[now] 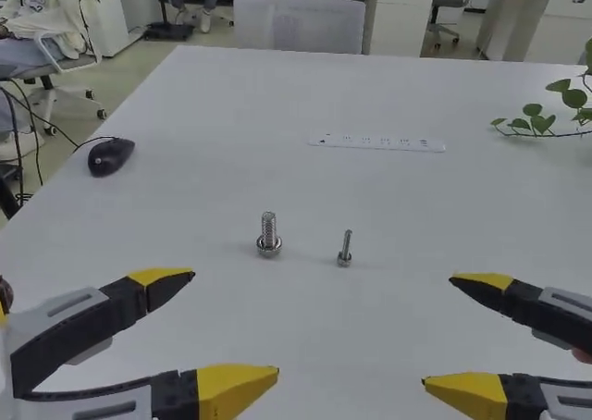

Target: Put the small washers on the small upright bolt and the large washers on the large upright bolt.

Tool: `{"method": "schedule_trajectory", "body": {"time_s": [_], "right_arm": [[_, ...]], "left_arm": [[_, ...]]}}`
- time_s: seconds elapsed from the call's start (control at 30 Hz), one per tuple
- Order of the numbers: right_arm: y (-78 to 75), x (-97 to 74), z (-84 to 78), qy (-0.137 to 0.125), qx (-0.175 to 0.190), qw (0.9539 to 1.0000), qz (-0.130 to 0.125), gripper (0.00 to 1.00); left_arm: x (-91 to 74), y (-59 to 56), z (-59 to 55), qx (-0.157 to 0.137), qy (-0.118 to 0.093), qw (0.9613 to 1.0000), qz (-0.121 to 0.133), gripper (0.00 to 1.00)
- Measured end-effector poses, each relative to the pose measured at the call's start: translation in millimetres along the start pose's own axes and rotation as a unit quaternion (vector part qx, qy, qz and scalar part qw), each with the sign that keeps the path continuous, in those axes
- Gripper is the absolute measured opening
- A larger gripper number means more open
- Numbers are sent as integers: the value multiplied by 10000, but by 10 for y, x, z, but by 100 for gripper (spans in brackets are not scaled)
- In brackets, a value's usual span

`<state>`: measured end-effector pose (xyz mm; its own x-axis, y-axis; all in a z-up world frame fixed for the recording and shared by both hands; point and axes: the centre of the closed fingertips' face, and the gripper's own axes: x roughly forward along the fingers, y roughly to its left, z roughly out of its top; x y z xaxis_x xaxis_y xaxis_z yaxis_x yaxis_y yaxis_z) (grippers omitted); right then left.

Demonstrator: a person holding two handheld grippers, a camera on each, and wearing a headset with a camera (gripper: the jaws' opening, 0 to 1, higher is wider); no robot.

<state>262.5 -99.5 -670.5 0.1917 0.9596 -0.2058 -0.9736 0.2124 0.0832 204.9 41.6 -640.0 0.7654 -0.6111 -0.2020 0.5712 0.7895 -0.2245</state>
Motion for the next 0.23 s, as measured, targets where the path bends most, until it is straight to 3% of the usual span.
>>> {"method": "schedule_trajectory", "body": {"time_s": [0.23], "right_arm": [[6,6,12,53,-110,9999,-6,74]], "left_arm": [[1,-31,14,13,-29,10000,8,74]]}}
